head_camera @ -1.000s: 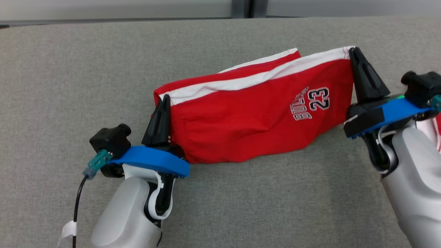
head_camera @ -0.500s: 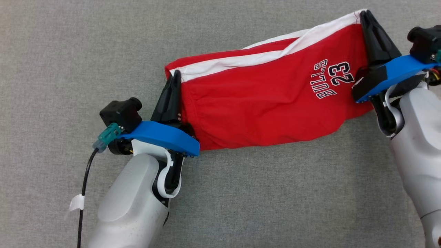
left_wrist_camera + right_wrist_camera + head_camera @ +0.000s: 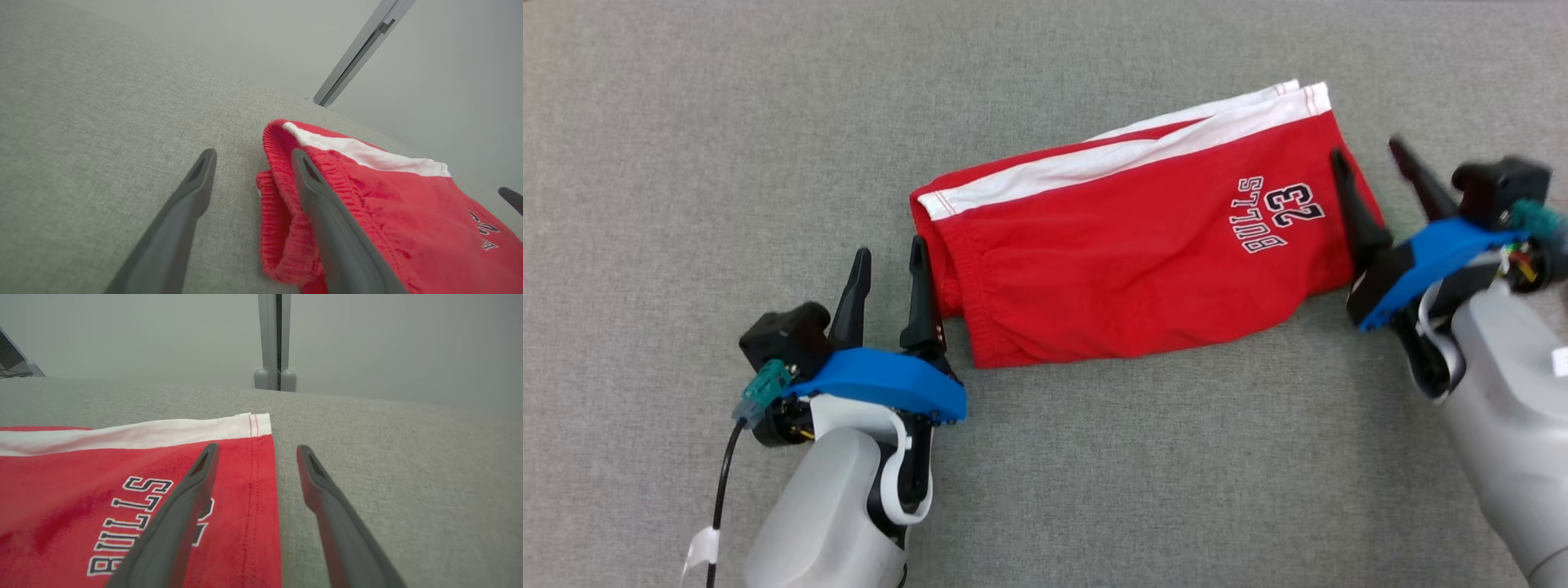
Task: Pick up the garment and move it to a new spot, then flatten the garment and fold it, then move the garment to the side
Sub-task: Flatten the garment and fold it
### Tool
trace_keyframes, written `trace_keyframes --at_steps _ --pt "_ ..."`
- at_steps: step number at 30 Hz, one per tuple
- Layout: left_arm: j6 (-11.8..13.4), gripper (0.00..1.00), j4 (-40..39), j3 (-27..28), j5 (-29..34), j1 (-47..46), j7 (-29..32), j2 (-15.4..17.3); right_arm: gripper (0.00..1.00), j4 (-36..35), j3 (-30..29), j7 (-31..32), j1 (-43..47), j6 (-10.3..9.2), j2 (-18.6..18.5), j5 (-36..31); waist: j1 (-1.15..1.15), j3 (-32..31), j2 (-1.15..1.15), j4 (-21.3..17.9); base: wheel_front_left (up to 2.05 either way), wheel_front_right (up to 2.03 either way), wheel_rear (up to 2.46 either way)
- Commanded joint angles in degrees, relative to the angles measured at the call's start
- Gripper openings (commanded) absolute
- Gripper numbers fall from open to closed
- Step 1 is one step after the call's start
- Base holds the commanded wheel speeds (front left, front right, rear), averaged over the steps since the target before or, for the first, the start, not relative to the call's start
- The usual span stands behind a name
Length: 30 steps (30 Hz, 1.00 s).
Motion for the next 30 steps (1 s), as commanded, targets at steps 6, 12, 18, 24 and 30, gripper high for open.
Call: trace_keyframes --at_steps 6,12,18,24,30 --pt "-0.2 1.0 -1.1 0.8 0.7 2.3 -0.2 0.0 1.0 5.2 6.1 4.1 1.7 0.01 -1.2 5.9 0.01 -0.8 0.0 0.3 0.0 0.0 0.0" --pt "-0.1 1.0 -1.5 0.9 1.5 1.9 -0.2 0.0 1.0 6.7 11.1 9.8 1.8 0.17 1.1 11.4 0.01 -0.2 0.0 1.4 0.0 0.0 0.0" --pt "-0.3 1.0 -1.4 1.3 2.4 3.0 -0.2 0.0 0.0 4.1 14.0 9.0 2.5 0.19 0.9 18.3 0.01 -1.4 0.0 1.8 0.0 0.0 0.0" --pt "-0.8 1.0 -0.7 2.3 3.4 5.9 -0.2 0.0 0.0 3.5 13.4 3.0 5.4 0.06 -0.2 24.4 0.01 -5.8 0.0 0.2 0.0 0.0 0.0" --pt "-1.5 1.0 -0.4 3.7 4.5 11.0 -0.2 0.0 0.0 1.5 14.0 0.7 12.3 0.06 -1.9 28.6 0.01 -11.8 0.0 -2.1 0.0 0.0 0.0"
